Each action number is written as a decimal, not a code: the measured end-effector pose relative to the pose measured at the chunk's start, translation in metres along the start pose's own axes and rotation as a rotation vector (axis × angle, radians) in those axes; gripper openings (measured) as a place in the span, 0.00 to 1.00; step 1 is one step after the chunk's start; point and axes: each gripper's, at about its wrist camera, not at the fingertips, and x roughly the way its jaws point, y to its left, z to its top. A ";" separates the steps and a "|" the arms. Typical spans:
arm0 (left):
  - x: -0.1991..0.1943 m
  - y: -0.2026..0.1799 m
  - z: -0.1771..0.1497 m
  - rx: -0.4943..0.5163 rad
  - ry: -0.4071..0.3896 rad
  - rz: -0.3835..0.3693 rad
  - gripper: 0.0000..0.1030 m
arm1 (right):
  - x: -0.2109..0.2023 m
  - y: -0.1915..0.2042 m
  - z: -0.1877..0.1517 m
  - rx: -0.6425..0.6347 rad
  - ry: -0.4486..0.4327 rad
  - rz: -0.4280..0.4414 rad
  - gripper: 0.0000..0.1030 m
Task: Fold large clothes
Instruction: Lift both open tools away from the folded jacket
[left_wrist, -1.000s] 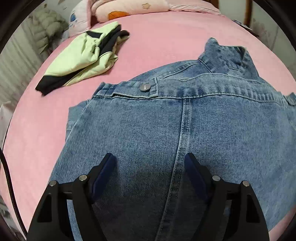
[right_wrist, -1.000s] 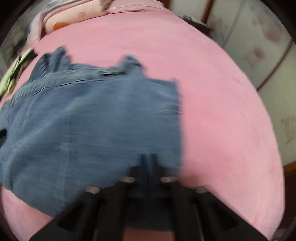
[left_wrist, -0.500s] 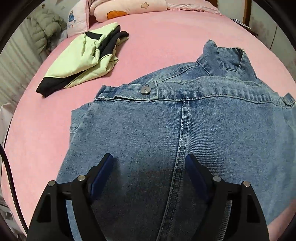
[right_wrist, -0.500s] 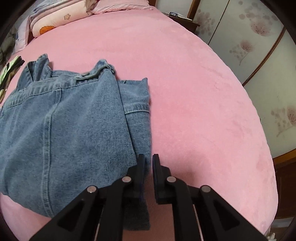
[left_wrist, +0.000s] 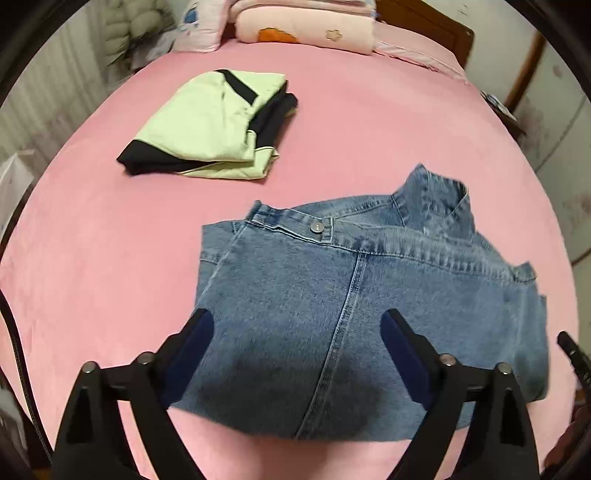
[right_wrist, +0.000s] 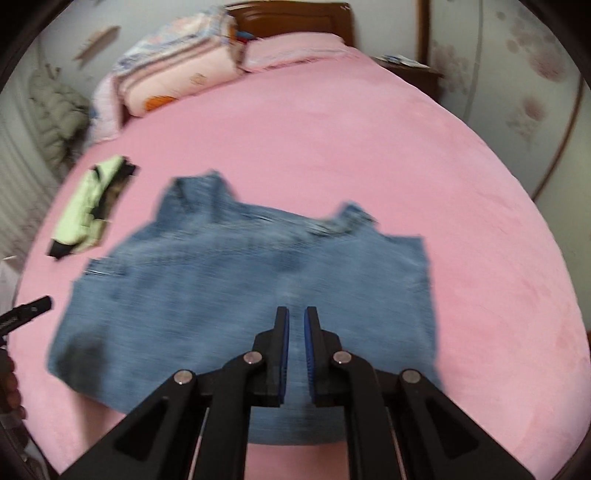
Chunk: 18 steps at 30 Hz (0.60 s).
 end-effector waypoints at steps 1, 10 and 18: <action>-0.005 0.003 0.000 -0.014 0.002 -0.006 0.89 | -0.004 0.010 0.004 -0.004 -0.010 0.022 0.07; -0.032 0.021 -0.003 -0.095 0.011 -0.098 0.95 | -0.024 0.074 0.017 -0.052 -0.038 0.155 0.08; -0.039 0.044 -0.025 -0.175 0.007 -0.172 0.99 | -0.026 0.106 0.007 -0.051 -0.049 0.228 0.50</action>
